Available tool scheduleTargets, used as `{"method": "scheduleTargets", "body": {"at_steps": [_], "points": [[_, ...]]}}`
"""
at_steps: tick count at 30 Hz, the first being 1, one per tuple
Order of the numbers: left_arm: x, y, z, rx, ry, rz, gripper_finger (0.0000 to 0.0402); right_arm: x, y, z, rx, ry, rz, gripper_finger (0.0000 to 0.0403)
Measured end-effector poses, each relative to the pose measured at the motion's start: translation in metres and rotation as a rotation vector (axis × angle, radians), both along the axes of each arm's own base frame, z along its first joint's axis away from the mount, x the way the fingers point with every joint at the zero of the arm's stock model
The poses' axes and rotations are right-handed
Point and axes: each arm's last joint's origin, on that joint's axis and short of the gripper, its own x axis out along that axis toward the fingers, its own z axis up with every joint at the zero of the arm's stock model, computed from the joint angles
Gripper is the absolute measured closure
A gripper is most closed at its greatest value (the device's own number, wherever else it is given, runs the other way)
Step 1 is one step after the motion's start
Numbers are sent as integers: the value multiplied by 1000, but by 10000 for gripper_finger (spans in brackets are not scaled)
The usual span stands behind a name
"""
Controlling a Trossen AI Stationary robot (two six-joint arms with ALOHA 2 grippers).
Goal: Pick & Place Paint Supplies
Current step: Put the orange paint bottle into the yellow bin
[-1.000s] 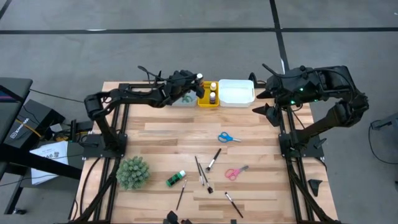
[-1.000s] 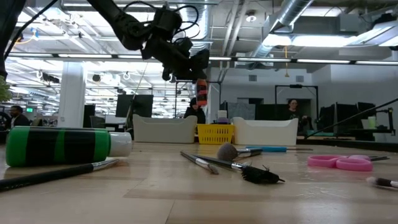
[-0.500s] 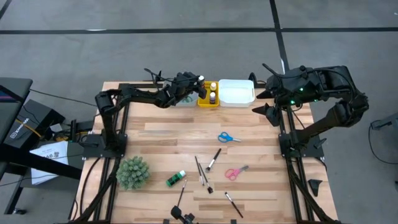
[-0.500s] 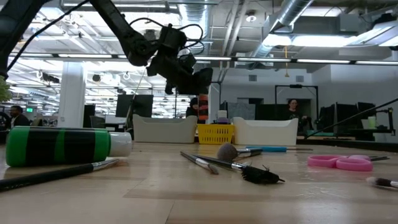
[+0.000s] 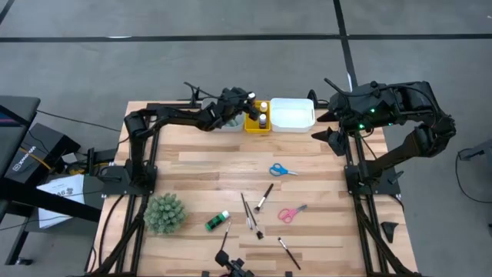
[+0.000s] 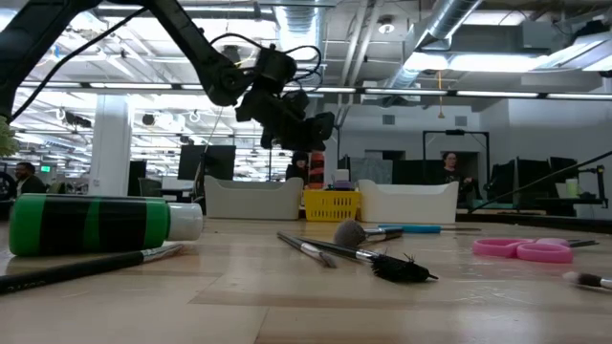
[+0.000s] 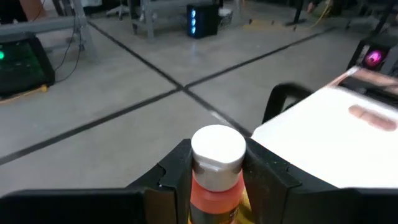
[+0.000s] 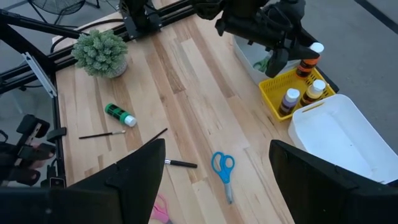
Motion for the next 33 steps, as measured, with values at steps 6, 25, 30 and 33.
{"method": "scheduleTargets", "body": {"at_steps": [6,25,30,33], "points": [[4,2,-15,-20,-17,6,295,0,0,0,-1,1,-1,120],[8,1,-26,-50,-40,14,295,0,-7,0,-16,6,-31,120],[9,-3,-26,-41,-39,47,295,0,-7,0,-27,9,-22,120],[9,-3,-26,-40,-41,47,295,0,-7,0,-28,9,-21,120]]}}
